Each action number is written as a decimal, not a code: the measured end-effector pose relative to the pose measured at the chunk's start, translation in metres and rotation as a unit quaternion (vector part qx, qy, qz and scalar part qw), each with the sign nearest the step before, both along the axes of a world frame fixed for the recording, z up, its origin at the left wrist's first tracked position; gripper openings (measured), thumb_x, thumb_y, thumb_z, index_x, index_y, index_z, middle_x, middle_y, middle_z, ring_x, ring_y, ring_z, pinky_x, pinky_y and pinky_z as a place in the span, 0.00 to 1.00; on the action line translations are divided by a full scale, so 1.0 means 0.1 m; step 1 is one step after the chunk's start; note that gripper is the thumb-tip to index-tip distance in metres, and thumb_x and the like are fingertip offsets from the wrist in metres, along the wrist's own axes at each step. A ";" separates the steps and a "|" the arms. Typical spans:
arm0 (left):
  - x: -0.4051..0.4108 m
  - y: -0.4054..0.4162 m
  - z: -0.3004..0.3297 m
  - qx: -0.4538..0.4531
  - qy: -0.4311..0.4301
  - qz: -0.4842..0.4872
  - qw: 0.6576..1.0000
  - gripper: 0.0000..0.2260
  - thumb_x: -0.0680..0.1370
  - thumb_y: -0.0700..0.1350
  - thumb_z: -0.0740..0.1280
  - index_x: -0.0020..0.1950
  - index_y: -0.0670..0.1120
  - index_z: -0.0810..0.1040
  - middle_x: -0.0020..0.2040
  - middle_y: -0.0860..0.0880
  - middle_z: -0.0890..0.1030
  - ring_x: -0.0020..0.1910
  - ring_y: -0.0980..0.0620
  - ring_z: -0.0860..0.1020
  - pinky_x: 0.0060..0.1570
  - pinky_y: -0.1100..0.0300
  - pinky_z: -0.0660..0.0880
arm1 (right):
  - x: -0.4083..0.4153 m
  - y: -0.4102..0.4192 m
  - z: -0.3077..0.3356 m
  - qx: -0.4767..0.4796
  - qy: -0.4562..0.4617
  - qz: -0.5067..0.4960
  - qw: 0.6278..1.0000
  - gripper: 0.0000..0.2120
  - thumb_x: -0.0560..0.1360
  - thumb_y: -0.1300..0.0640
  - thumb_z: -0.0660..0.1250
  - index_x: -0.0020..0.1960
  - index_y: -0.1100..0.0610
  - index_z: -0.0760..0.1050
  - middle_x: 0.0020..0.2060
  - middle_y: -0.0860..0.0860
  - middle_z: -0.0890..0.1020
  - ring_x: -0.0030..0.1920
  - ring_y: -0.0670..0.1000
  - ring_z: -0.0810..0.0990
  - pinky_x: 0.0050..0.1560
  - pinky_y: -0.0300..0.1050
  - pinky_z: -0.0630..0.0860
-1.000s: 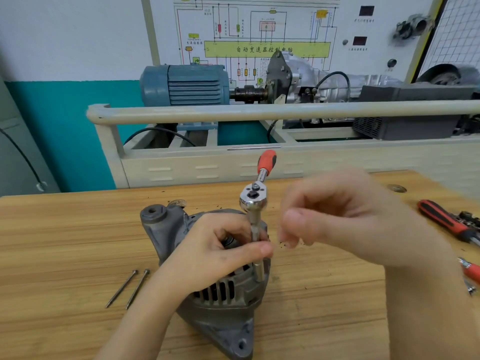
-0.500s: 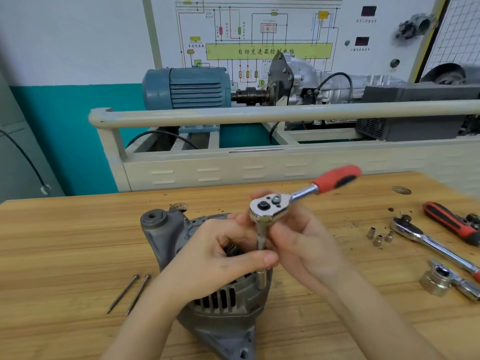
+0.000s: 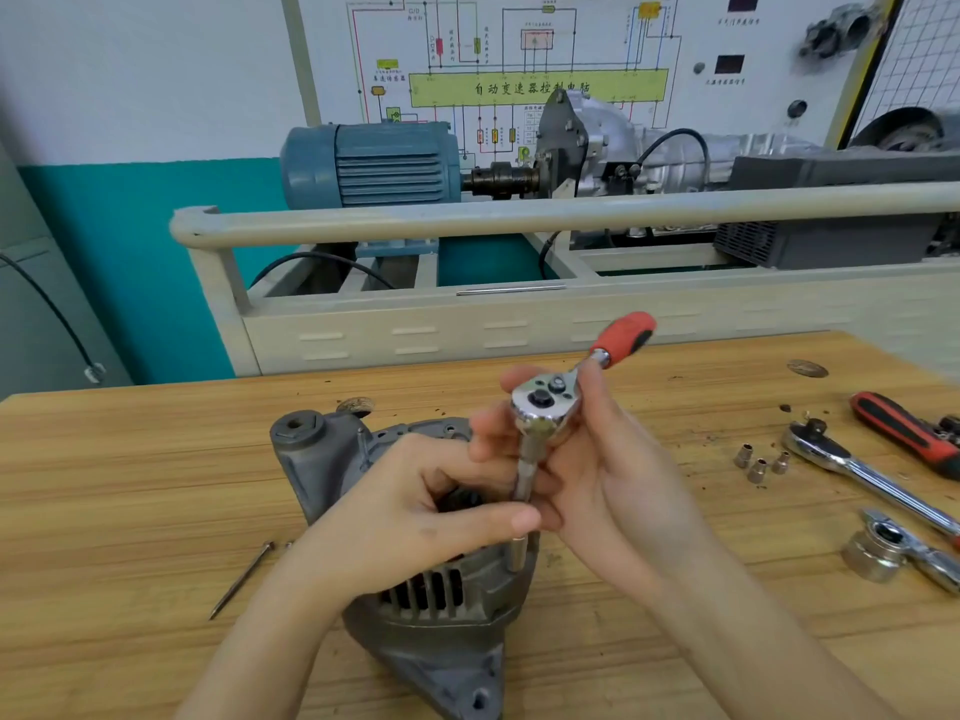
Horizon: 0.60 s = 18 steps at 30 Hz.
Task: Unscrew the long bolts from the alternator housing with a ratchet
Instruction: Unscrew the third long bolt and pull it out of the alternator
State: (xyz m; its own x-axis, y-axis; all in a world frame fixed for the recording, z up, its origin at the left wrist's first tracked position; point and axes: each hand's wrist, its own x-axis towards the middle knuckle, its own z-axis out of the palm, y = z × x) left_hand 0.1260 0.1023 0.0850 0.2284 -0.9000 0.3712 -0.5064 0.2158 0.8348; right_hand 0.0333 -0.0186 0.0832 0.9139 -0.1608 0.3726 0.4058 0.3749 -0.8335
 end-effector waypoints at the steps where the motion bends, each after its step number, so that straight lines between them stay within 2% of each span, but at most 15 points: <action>1: 0.00 0.00 0.00 -0.002 0.000 0.000 1.000 0.07 0.70 0.46 0.69 0.46 0.48 0.83 0.42 0.53 0.85 0.44 0.55 0.82 0.47 0.66 0.75 | 0.00 0.00 0.01 0.006 0.000 0.004 1.000 0.18 0.72 0.40 0.57 0.45 0.47 0.82 0.41 0.48 0.84 0.43 0.46 0.82 0.39 0.40 0.75; 3: -0.01 -0.01 -0.02 -0.025 0.000 0.015 1.000 0.06 0.68 0.47 0.70 0.44 0.49 0.83 0.39 0.53 0.84 0.41 0.56 0.82 0.44 0.67 0.75 | 0.00 0.02 0.00 0.011 -0.022 0.001 1.000 0.15 0.71 0.39 0.62 0.45 0.48 0.82 0.42 0.48 0.84 0.43 0.45 0.82 0.41 0.40 0.76; 5: -0.02 -0.02 -0.03 -0.050 0.000 0.041 0.998 0.05 0.65 0.47 0.72 0.40 0.51 0.83 0.36 0.56 0.83 0.37 0.59 0.81 0.41 0.69 0.74 | 0.00 0.05 -0.02 0.029 -0.063 0.004 0.998 0.12 0.66 0.44 0.71 0.44 0.49 0.81 0.43 0.49 0.84 0.44 0.47 0.82 0.45 0.42 0.78; 7: -0.02 -0.03 -0.03 -0.065 -0.011 0.063 0.996 0.04 0.64 0.48 0.73 0.36 0.50 0.82 0.35 0.56 0.83 0.36 0.60 0.80 0.40 0.69 0.74 | -0.01 0.08 -0.02 0.055 -0.084 0.011 0.995 0.12 0.61 0.49 0.76 0.43 0.51 0.81 0.43 0.50 0.84 0.44 0.49 0.82 0.46 0.43 0.78; 9: -0.03 -0.02 -0.02 -0.065 -0.009 0.055 0.996 0.03 0.64 0.46 0.73 0.36 0.49 0.82 0.35 0.55 0.83 0.37 0.60 0.80 0.40 0.69 0.74 | -0.01 0.08 -0.03 0.057 -0.082 0.012 0.995 0.12 0.62 0.49 0.76 0.44 0.51 0.80 0.44 0.50 0.84 0.43 0.49 0.82 0.45 0.42 0.78; 12: -0.03 -0.01 0.00 -0.028 0.009 0.021 0.999 0.04 0.66 0.46 0.71 0.39 0.49 0.83 0.38 0.55 0.84 0.41 0.59 0.81 0.44 0.69 0.75 | 0.00 0.05 -0.02 0.033 -0.025 -0.023 0.999 0.14 0.69 0.40 0.65 0.43 0.48 0.82 0.41 0.48 0.84 0.39 0.46 0.82 0.41 0.41 0.76; 14: -0.03 0.00 0.01 -0.013 0.004 0.008 1.000 0.04 0.68 0.46 0.70 0.40 0.54 0.84 0.38 0.58 0.83 0.41 0.62 0.80 0.45 0.70 0.74 | 0.02 0.01 -0.04 0.047 0.010 -0.036 0.998 0.16 0.69 0.39 0.61 0.41 0.47 0.82 0.38 0.47 0.84 0.35 0.44 0.80 0.42 0.42 0.74; 16: -0.03 0.00 0.01 -0.014 0.000 0.014 1.000 0.04 0.67 0.47 0.70 0.39 0.55 0.83 0.36 0.58 0.82 0.40 0.62 0.80 0.45 0.69 0.74 | 0.04 0.00 -0.04 0.057 0.003 -0.025 0.998 0.15 0.69 0.40 0.61 0.41 0.48 0.82 0.38 0.47 0.84 0.33 0.44 0.80 0.43 0.42 0.75; 18: -0.02 -0.01 -0.01 -0.026 -0.013 0.046 0.999 0.05 0.65 0.49 0.72 0.38 0.50 0.83 0.35 0.51 0.82 0.39 0.57 0.80 0.45 0.64 0.75 | 0.04 0.01 -0.03 0.071 -0.028 0.004 0.997 0.13 0.70 0.42 0.66 0.43 0.50 0.81 0.42 0.49 0.84 0.37 0.46 0.81 0.43 0.42 0.77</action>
State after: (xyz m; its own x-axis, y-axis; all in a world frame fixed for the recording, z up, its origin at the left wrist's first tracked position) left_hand 0.1237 0.1016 0.0842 0.2987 -0.8548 0.4244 -0.5483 0.2103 0.8094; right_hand 0.0375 -0.0171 0.0805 0.8940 -0.2079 0.3970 0.4464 0.4921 -0.7474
